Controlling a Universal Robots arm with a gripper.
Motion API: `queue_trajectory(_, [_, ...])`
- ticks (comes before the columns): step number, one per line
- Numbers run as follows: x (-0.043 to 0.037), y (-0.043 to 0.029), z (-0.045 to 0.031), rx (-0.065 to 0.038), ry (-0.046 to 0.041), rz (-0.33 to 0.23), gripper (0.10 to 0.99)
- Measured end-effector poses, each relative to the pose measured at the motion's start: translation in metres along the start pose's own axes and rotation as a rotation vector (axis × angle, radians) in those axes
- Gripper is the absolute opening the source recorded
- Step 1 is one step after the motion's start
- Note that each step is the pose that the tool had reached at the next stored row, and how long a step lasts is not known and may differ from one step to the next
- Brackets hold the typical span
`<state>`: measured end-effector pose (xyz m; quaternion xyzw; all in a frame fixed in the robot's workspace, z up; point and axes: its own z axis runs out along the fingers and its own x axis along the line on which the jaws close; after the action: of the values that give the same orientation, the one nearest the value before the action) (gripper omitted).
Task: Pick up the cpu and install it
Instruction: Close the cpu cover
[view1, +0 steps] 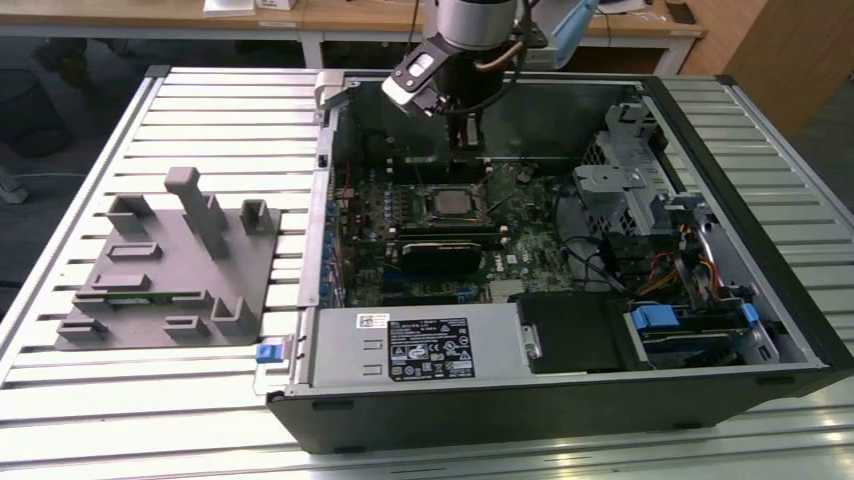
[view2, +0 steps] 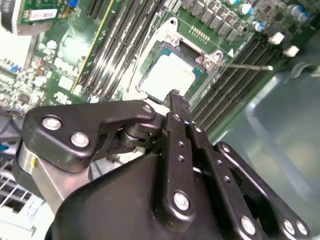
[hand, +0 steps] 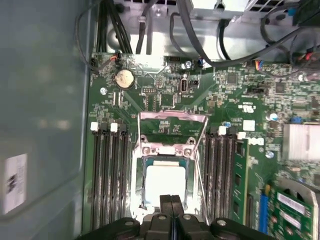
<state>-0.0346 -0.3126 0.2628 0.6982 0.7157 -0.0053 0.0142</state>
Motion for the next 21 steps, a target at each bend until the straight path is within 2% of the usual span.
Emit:
queue_trajectory(3, [-0.0004,0.0002,-0.0108,0.0,0.0,0.0,0.106])
queue_trajectory(6, [-0.0036,0.0001,-0.0115,0.0,0.0002,0.0,0.106])
queue_trajectory(12, [-0.0167,-0.0003,-0.0111,0.0,0.0008,0.0,0.106])
queue_trajectory(13, [-0.0171,-0.0003,-0.0111,0.0,0.0033,0.0,0.106])
queue_trajectory(14, [-0.0172,-0.0003,-0.0111,0.0,0.0106,0.0,0.106])
queue_trajectory(15, [-0.0173,0.0,-0.011,0.0,0.0217,0.0,0.106])
queue_trajectory(16, [-0.0173,0.0003,-0.011,-0.001,0.0368,0.0,0.106])
queue_trajectory(17, [-0.0176,0.0004,-0.011,-0.001,0.0448,0.0,0.106])
queue_trajectory(21, [-0.0178,0.0038,-0.0109,-0.001,0.0452,0.0,0.106])
